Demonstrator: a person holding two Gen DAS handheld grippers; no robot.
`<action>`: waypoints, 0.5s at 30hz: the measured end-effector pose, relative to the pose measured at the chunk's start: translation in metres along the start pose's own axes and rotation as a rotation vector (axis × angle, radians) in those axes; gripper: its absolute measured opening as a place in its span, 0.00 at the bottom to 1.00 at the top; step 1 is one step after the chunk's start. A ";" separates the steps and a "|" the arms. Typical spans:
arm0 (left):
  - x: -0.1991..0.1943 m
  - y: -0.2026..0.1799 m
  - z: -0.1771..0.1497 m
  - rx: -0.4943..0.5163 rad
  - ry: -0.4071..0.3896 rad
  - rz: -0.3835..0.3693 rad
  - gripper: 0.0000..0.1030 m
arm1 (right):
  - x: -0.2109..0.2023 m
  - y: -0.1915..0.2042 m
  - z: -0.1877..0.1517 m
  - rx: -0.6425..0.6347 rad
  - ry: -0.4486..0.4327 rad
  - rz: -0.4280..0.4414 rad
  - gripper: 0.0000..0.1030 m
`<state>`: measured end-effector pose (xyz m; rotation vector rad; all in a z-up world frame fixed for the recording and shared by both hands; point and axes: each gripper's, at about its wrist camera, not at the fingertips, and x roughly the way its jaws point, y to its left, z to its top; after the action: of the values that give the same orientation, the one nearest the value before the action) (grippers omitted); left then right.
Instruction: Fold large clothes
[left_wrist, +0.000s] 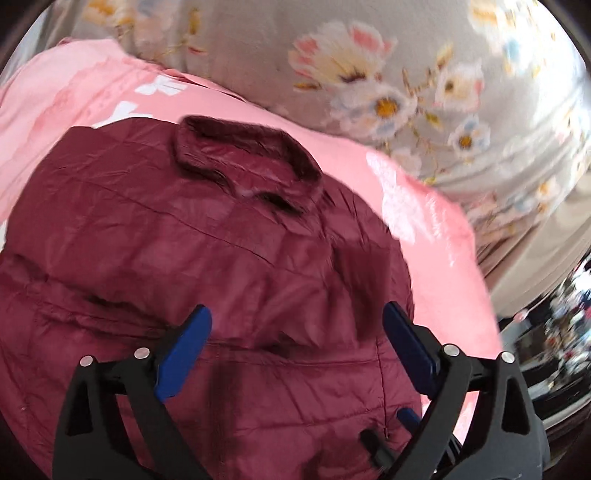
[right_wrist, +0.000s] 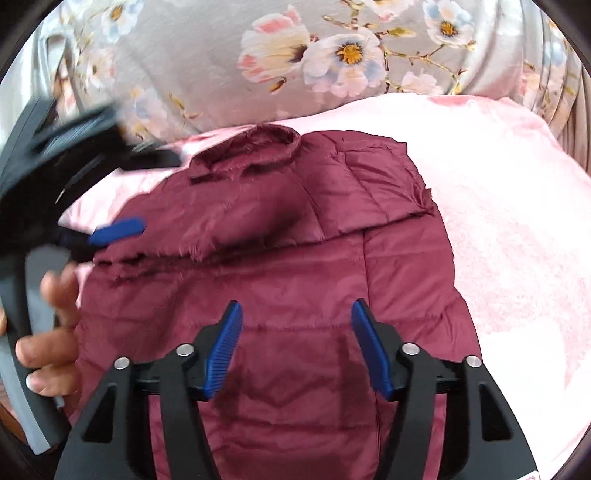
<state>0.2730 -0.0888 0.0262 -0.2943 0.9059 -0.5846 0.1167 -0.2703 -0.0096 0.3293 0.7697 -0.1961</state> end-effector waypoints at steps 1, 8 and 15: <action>-0.007 0.014 0.007 -0.027 -0.014 0.003 0.89 | 0.002 -0.002 0.008 0.015 0.005 0.025 0.62; -0.044 0.136 0.036 -0.325 -0.081 0.101 0.88 | 0.037 -0.016 0.059 0.136 0.022 0.080 0.67; -0.033 0.220 0.040 -0.523 -0.050 0.150 0.82 | 0.088 -0.007 0.070 0.064 0.099 0.010 0.36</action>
<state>0.3666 0.1079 -0.0336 -0.7015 1.0146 -0.1919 0.2217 -0.3064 -0.0264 0.4056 0.8610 -0.1963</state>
